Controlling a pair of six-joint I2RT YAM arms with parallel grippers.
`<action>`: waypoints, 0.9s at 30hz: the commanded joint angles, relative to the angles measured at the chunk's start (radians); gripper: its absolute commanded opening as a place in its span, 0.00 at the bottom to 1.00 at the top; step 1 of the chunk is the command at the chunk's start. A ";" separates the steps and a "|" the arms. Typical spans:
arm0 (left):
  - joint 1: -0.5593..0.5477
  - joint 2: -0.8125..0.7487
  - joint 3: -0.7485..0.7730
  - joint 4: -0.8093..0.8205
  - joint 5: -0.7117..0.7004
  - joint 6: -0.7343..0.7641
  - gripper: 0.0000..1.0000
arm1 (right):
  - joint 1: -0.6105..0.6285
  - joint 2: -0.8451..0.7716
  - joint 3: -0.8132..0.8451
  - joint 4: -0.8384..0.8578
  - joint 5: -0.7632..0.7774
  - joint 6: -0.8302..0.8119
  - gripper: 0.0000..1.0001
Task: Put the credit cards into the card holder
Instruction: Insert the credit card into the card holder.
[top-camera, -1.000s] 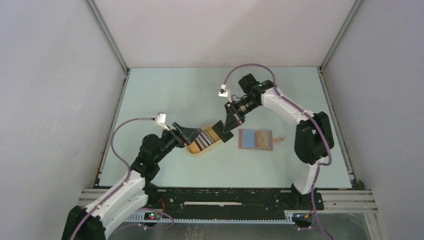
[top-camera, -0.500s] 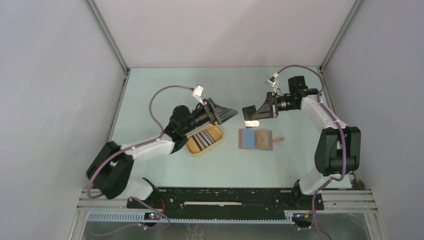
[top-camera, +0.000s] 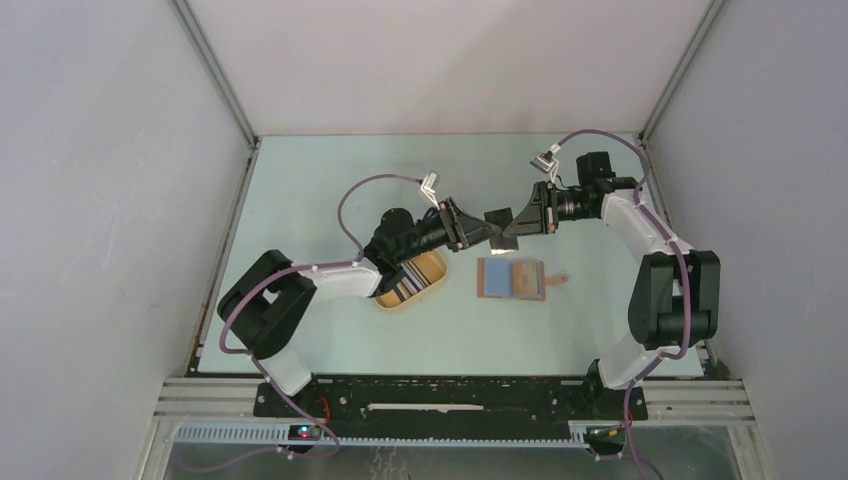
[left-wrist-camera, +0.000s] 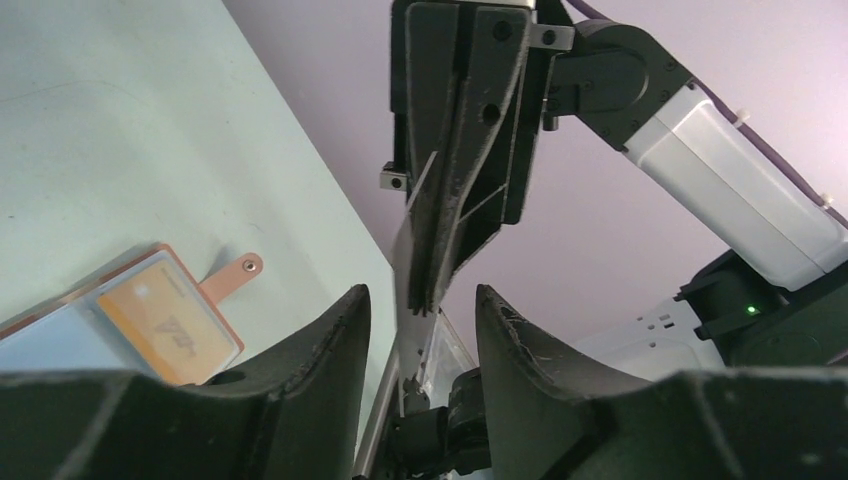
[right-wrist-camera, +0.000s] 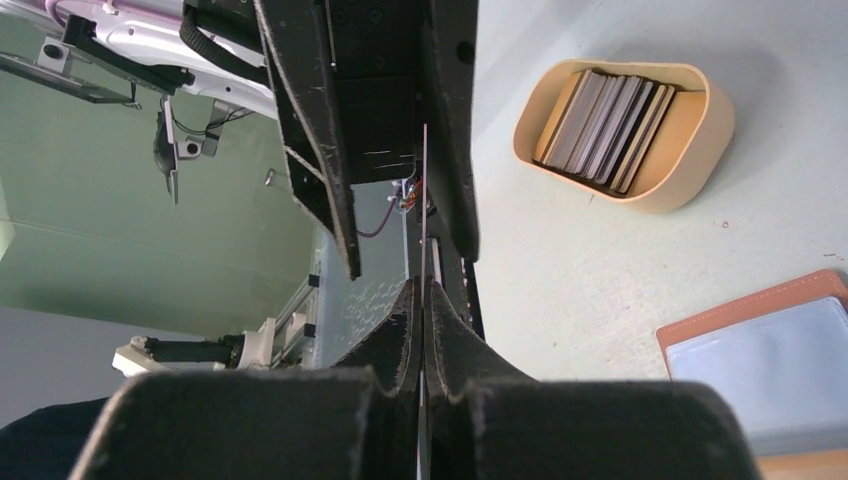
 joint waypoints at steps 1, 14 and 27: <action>-0.009 0.000 0.059 0.079 0.024 -0.024 0.47 | 0.004 0.011 0.001 -0.001 -0.022 -0.007 0.00; 0.018 -0.005 0.039 0.086 0.019 -0.026 0.34 | 0.009 0.020 0.001 -0.024 -0.004 -0.032 0.00; 0.059 0.009 -0.056 0.088 0.052 0.011 0.00 | -0.029 -0.011 0.001 -0.157 0.215 -0.235 0.65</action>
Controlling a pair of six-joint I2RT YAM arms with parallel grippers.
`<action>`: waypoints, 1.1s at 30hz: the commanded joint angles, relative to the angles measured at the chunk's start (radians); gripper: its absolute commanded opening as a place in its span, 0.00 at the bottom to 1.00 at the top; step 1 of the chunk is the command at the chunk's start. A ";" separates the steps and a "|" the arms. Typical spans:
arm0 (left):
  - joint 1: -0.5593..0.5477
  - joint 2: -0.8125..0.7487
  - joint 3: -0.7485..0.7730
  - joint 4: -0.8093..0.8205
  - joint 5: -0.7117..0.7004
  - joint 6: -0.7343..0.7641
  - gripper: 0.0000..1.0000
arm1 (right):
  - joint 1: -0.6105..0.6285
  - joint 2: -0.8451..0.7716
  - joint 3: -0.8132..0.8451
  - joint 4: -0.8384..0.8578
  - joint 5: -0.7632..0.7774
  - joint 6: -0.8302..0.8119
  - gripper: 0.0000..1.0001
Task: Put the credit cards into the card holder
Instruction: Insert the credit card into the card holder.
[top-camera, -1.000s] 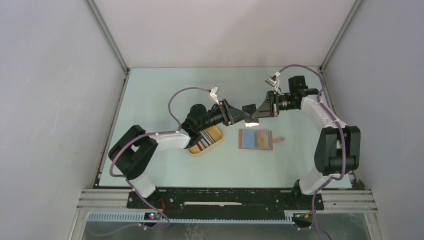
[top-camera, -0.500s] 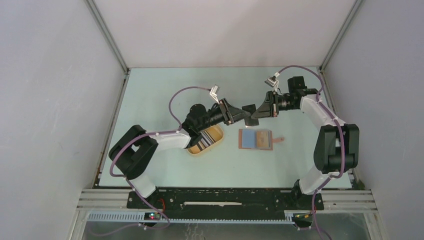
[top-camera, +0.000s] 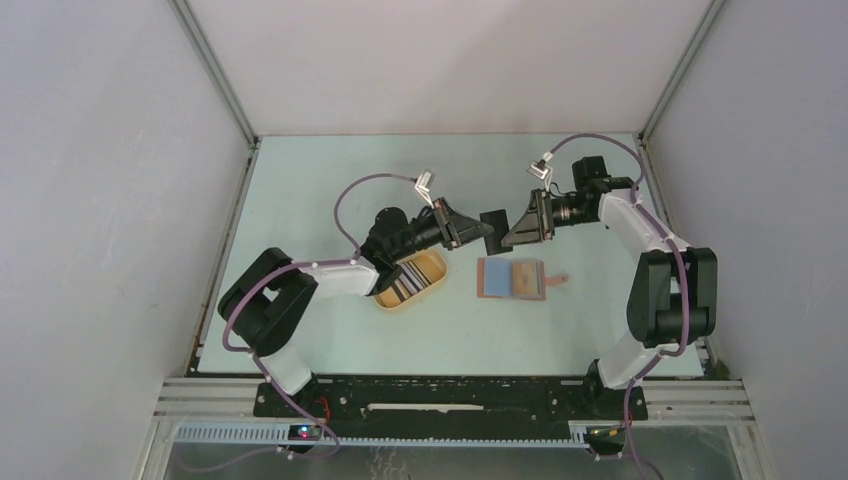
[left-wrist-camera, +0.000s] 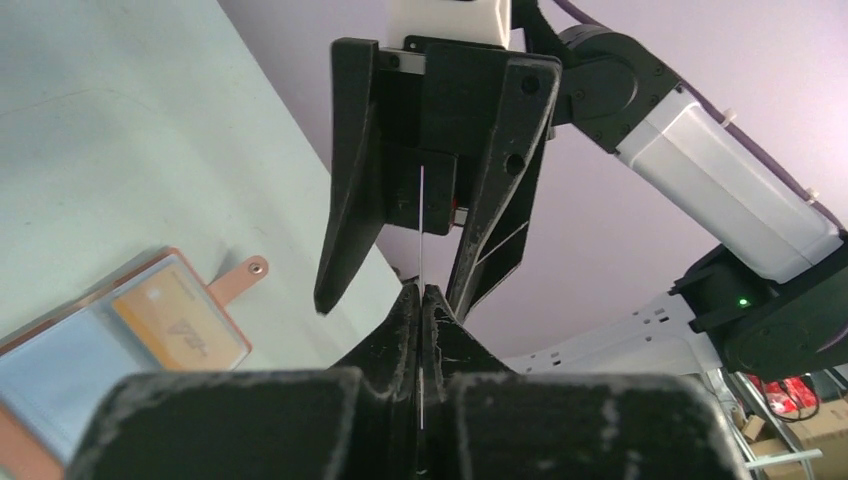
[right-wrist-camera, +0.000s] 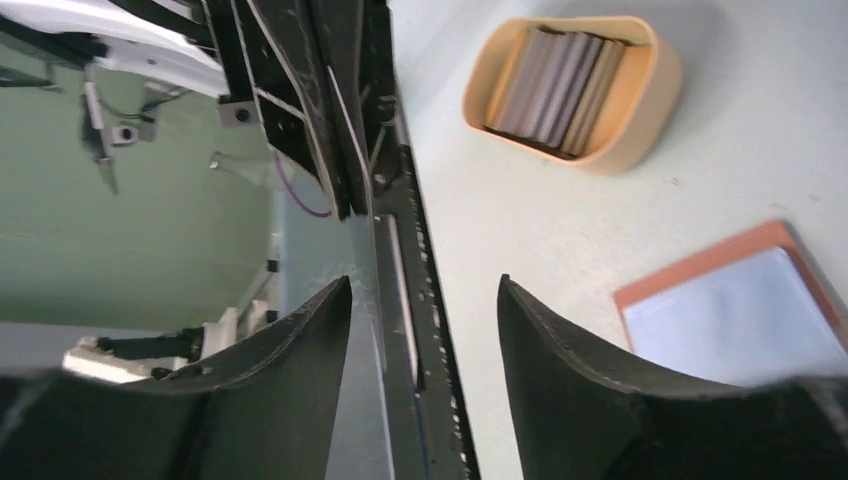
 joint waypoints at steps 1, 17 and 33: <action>0.028 -0.003 -0.068 0.035 0.008 0.040 0.00 | -0.056 -0.032 0.002 -0.106 0.155 -0.170 0.65; -0.032 0.184 0.085 -0.272 0.021 0.094 0.00 | -0.163 0.116 -0.093 -0.016 0.525 -0.120 0.24; -0.032 0.338 0.234 -0.403 0.108 0.139 0.00 | -0.082 0.237 -0.066 -0.017 0.686 -0.092 0.18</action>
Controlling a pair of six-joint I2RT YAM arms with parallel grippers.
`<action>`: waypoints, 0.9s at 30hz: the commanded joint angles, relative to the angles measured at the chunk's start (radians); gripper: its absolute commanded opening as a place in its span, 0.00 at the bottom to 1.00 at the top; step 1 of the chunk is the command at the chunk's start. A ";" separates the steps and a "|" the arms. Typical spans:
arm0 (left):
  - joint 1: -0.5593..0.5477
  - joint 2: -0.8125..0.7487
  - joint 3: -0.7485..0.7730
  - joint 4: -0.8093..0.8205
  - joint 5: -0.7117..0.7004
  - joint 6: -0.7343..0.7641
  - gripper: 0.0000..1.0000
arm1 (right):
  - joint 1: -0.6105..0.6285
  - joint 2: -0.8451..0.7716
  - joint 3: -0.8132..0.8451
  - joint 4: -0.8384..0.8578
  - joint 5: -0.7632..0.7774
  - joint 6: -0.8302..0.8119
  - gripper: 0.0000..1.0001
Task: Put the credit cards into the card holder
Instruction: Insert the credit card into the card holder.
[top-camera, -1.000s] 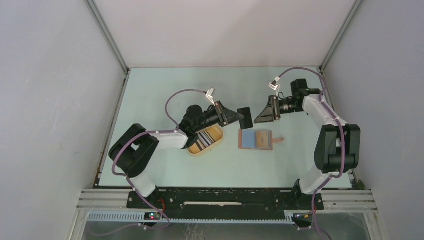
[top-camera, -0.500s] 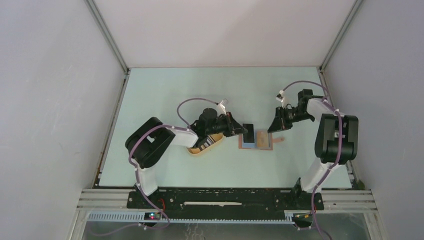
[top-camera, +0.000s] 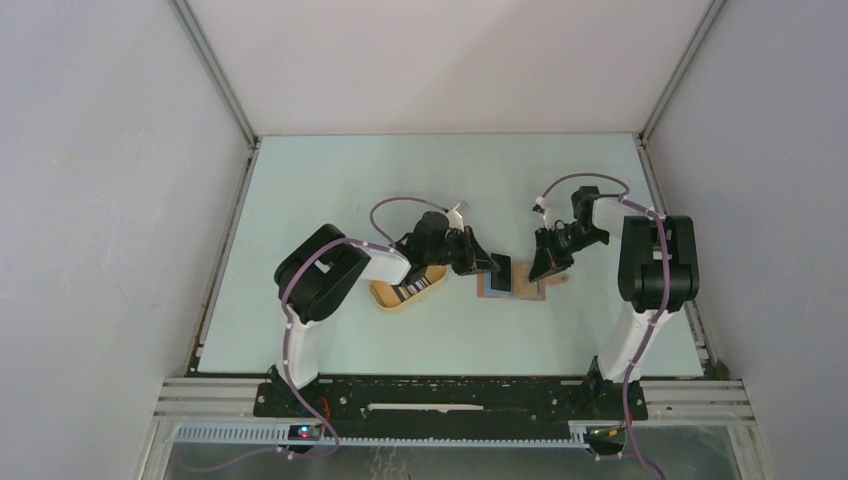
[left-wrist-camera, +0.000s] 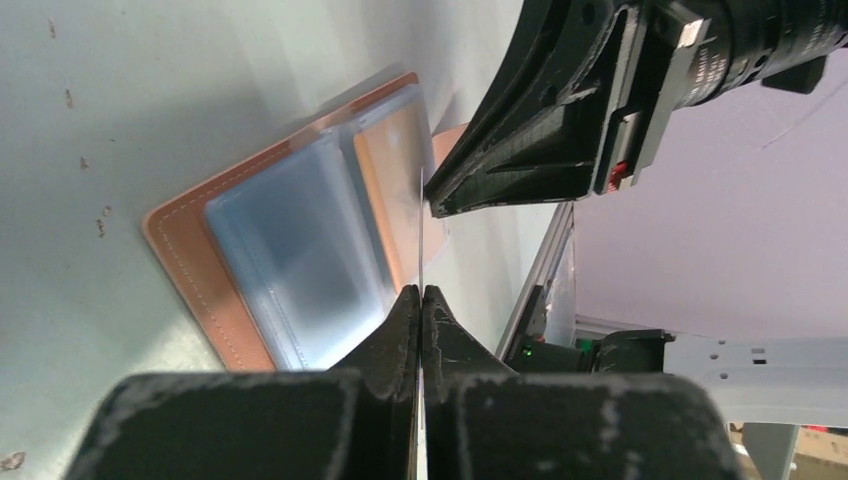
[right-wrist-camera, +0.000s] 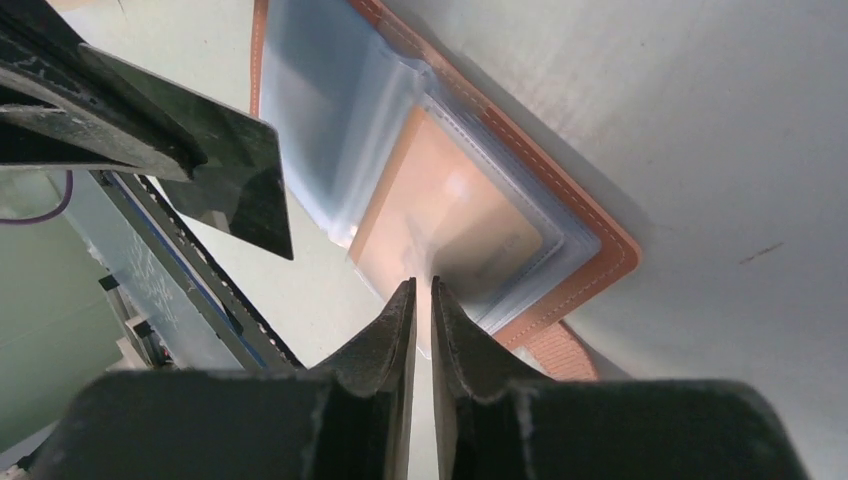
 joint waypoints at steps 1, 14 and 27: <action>-0.002 0.012 0.065 -0.038 0.052 0.074 0.00 | -0.004 0.007 0.026 0.001 0.057 0.011 0.18; -0.001 0.065 0.112 -0.106 0.137 0.154 0.00 | -0.015 0.037 0.030 -0.002 0.087 0.011 0.17; 0.004 0.115 0.172 -0.130 0.176 0.122 0.00 | -0.014 0.042 0.035 -0.005 0.087 0.009 0.17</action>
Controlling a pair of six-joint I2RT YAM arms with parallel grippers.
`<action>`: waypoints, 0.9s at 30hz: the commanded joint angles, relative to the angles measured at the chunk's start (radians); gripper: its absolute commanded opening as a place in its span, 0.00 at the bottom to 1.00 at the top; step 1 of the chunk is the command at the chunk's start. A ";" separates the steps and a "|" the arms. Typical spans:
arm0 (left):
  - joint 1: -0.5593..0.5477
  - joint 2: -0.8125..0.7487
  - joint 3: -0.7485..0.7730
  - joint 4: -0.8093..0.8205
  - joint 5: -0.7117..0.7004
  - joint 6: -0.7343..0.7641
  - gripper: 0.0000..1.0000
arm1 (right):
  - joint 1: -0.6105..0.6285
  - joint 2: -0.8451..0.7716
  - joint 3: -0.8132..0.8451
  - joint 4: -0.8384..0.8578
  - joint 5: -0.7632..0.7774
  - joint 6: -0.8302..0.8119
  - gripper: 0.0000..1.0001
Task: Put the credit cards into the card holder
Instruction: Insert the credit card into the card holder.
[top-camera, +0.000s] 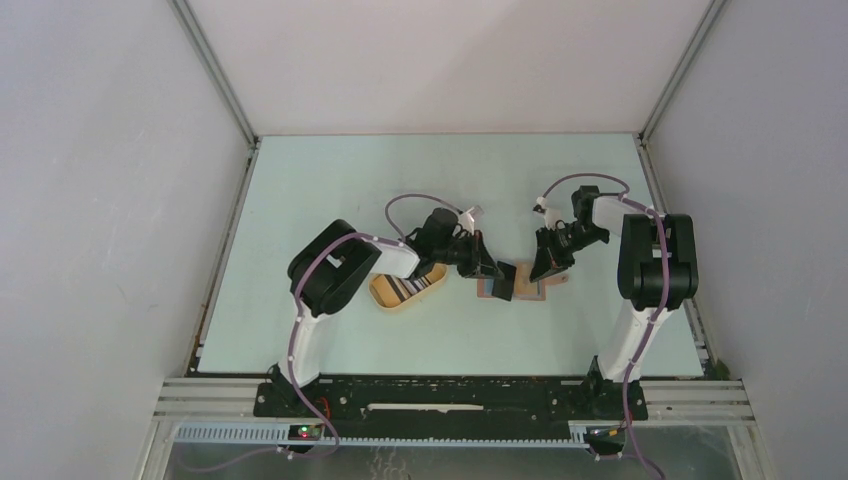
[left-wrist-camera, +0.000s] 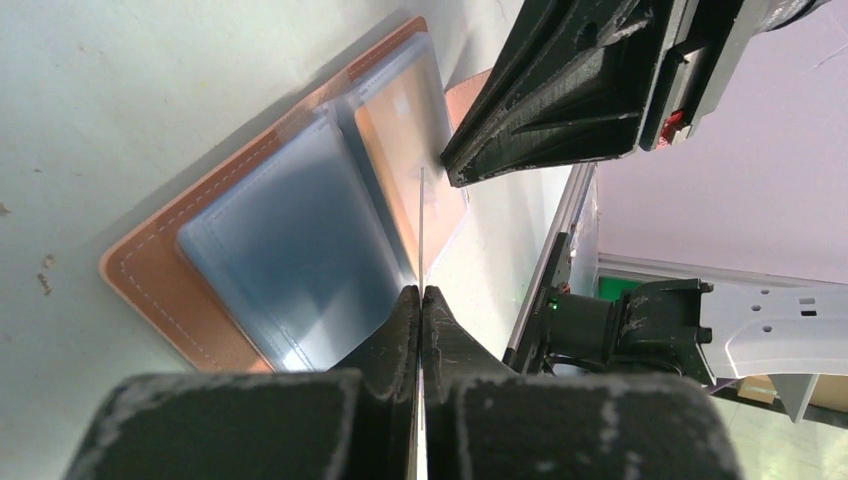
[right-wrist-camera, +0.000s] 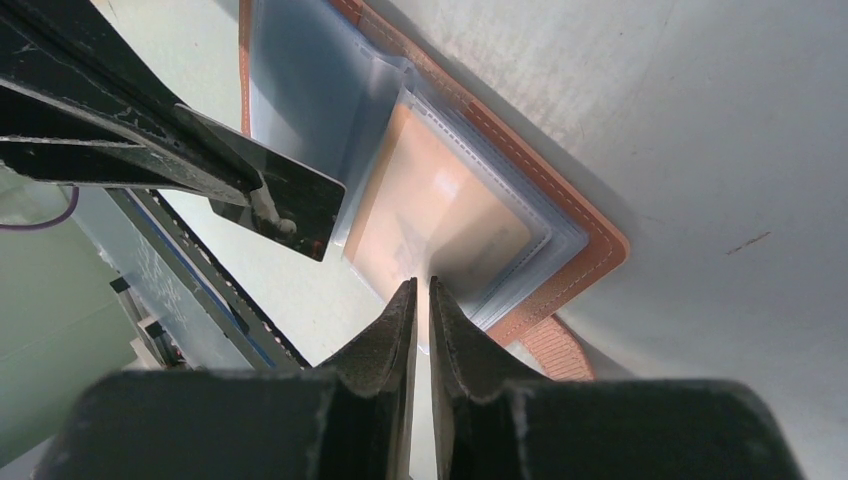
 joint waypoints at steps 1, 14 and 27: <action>0.005 0.030 0.065 -0.015 0.037 0.000 0.00 | -0.004 0.020 0.017 0.017 0.062 -0.014 0.17; 0.017 0.059 0.084 -0.051 0.044 -0.040 0.00 | -0.004 0.020 0.018 0.018 0.062 -0.015 0.17; 0.020 0.097 0.118 -0.065 0.060 -0.083 0.00 | -0.004 0.020 0.019 0.017 0.064 -0.015 0.16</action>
